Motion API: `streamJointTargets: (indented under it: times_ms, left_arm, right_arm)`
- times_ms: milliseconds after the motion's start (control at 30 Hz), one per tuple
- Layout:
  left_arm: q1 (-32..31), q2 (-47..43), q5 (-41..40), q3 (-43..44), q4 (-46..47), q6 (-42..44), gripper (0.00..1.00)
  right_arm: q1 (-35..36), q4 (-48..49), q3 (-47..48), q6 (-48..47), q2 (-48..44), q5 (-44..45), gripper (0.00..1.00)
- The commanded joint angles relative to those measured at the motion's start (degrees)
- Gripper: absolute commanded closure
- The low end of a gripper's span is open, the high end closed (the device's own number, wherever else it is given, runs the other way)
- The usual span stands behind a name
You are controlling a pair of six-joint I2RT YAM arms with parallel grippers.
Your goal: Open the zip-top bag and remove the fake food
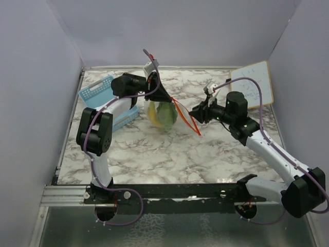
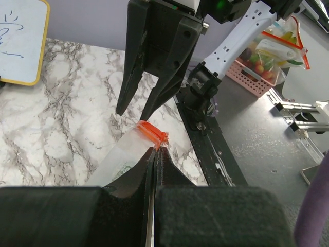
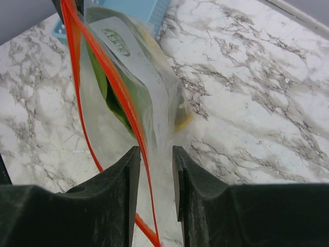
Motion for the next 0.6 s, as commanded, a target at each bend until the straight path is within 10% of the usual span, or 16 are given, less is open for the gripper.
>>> streamJointTargets:
  times_ms: [0,200,400,567]
  left_arm:
    - [-0.8,-2.3,0.5,0.2,13.7,0.4,1.0]
    - [-1.1,-1.3,0.0,0.2,13.7,0.3,1.0]
    - [-0.9,0.2,-3.5,1.0,13.5,1.1,1.0]
    - [1.1,4.0,-14.3,5.8,13.4,-4.7,0.38]
  right_arm:
    - [-0.1,4.1,0.9,0.4,2.3,2.5,0.69]
    - [-0.1,7.1,1.8,2.4,5.7,-0.8,0.74]
    - [-0.1,6.7,1.9,4.2,4.5,-0.6,0.99]
    - [-0.1,8.1,2.4,6.2,2.9,-5.2,0.98]
